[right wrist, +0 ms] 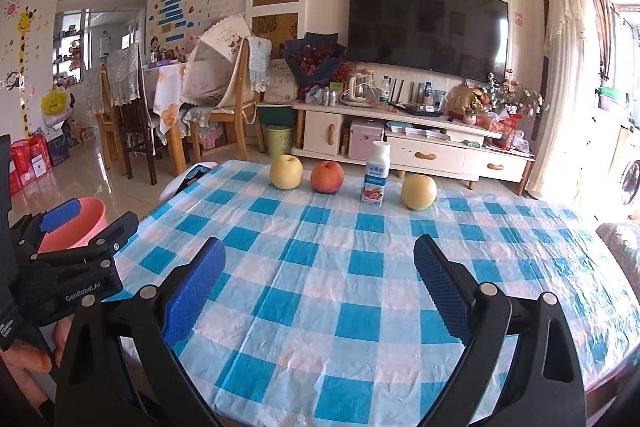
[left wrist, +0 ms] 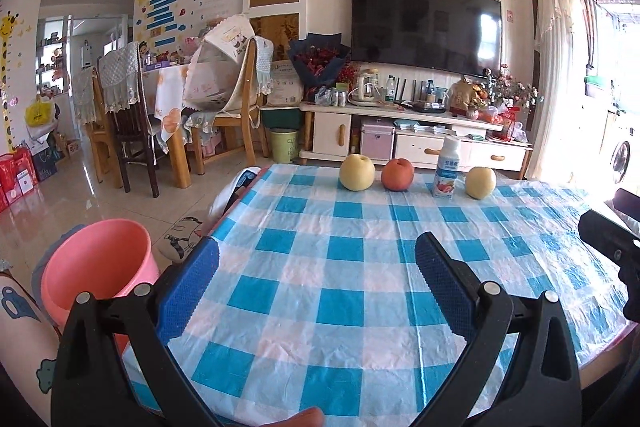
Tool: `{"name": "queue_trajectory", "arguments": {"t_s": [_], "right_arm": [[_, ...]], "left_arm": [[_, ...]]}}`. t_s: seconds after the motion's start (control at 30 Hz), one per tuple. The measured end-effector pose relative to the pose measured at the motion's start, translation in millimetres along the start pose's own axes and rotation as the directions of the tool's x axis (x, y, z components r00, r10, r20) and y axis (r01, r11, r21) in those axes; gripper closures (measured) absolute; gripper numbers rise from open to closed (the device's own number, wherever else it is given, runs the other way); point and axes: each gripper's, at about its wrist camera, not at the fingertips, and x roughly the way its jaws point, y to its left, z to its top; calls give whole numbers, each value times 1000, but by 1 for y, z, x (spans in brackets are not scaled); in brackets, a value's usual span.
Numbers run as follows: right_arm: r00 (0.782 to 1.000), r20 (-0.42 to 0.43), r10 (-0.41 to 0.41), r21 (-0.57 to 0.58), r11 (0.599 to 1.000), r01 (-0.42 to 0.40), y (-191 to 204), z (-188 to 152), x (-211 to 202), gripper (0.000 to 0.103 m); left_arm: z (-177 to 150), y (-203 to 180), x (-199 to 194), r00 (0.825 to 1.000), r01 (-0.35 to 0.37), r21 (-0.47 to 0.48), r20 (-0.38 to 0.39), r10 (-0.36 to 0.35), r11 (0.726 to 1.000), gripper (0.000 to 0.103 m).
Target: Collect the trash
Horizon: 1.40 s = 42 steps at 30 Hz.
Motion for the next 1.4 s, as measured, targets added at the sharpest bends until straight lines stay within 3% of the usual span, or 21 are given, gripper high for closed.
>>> {"name": "queue_trajectory", "arguments": {"t_s": [0.2,0.57,0.9,1.4], "right_arm": [[997,44,-64,16,998,63,-18,-5,-18,9],[989,79,-126,42,992,123,-32,-11,-34,7],[972,136,-190,57,981,184,-41,-13,-51,7],[968,138,-210,67,977,202,-45,-14,-51,7]], "left_arm": [[1,-27,-17,999,45,33,12,-45,998,4],[8,-58,-43,997,66,67,22,-67,996,4],[15,-67,-55,997,74,72,23,-76,995,4],[17,-69,-61,997,71,60,35,-73,996,4]]}}
